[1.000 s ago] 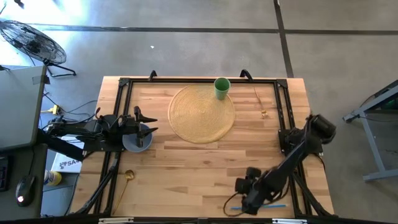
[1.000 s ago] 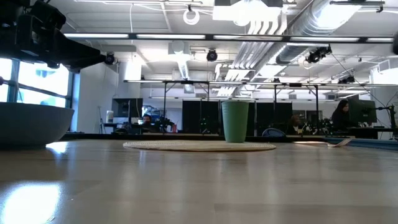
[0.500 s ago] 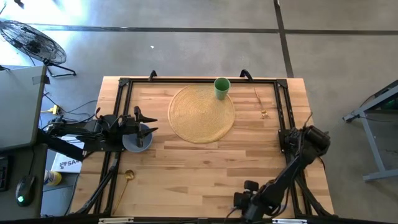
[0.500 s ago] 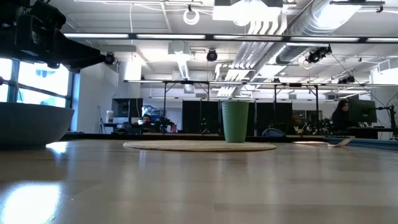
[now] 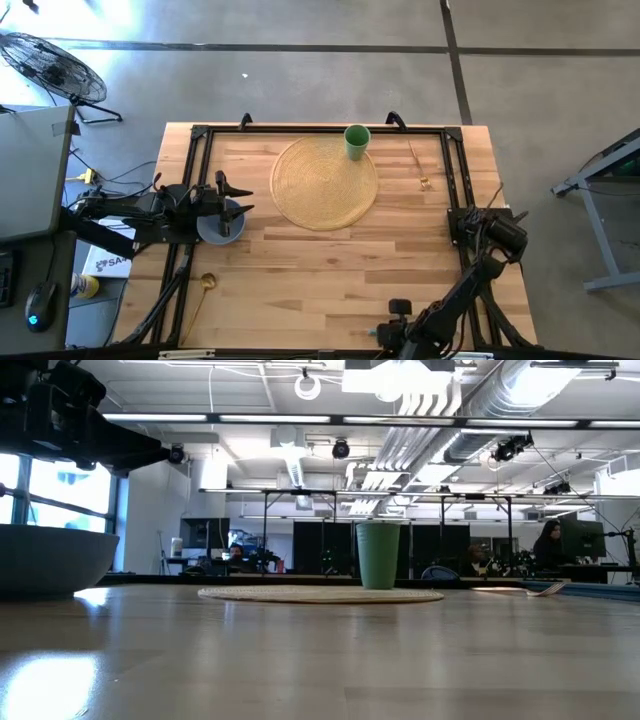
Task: Pick & Place Utensil
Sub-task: Put the blue straw into the green cup on the brown mat
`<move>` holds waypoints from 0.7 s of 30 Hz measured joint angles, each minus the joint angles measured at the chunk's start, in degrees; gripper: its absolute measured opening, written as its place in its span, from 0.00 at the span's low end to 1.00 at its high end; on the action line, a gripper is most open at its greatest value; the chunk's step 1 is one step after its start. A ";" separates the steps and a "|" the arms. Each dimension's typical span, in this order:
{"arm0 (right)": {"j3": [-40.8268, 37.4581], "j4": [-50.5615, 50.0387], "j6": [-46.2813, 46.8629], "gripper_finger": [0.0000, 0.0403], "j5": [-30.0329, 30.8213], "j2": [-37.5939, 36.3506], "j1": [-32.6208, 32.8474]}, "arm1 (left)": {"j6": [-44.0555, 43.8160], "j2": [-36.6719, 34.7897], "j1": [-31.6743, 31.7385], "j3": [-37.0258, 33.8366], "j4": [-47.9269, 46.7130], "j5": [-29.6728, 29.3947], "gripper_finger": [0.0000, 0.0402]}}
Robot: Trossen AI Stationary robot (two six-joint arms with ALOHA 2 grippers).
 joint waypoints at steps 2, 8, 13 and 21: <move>-0.01 -0.15 0.00 0.11 -0.43 -0.22 -0.50 | 0.00 -0.01 -0.01 0.00 0.00 0.01 0.43; -0.31 -0.78 -0.06 0.06 -1.58 -1.98 -1.06 | 0.00 0.00 -0.02 -0.02 0.00 0.00 0.43; -0.31 -2.55 2.84 0.03 -1.58 -2.51 -1.13 | 0.00 0.00 0.00 -0.02 0.00 0.02 0.43; -0.31 -4.48 6.22 0.12 -1.44 -2.54 -1.19 | 0.00 -0.02 0.00 0.00 0.00 0.00 0.43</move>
